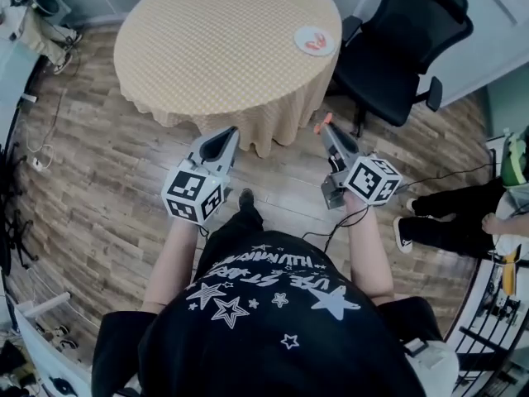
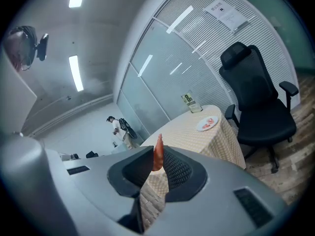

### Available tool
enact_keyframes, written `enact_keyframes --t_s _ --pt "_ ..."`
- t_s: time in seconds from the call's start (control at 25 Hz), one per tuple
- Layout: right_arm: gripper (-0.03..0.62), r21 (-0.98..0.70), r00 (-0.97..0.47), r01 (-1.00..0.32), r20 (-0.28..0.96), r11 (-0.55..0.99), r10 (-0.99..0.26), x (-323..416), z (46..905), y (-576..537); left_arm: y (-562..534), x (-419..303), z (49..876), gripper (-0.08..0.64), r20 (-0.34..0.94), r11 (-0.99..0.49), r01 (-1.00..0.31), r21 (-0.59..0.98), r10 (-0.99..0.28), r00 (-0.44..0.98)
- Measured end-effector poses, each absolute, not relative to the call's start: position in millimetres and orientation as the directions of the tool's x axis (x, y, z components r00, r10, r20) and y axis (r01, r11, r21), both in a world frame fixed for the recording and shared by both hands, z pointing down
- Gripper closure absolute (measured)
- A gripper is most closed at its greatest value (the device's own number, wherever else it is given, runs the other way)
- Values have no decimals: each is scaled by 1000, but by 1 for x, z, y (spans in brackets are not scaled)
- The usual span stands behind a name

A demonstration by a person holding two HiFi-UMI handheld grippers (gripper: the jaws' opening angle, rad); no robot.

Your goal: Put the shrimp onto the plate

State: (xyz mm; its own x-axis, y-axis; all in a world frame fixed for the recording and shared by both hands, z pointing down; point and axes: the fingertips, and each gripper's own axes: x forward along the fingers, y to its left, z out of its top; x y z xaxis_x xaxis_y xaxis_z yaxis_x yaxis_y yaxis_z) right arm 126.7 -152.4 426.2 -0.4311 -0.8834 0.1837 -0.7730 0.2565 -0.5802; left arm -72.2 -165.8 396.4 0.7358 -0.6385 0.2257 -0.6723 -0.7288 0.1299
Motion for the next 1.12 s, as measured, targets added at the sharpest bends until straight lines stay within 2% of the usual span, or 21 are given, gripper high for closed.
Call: enact_keyframes --t_s 1.12 --pt "535 -550 -287 -828 243 112 -926 116 426 -261 -314 -74 409 551 216 -819 -545 178 -508 834"
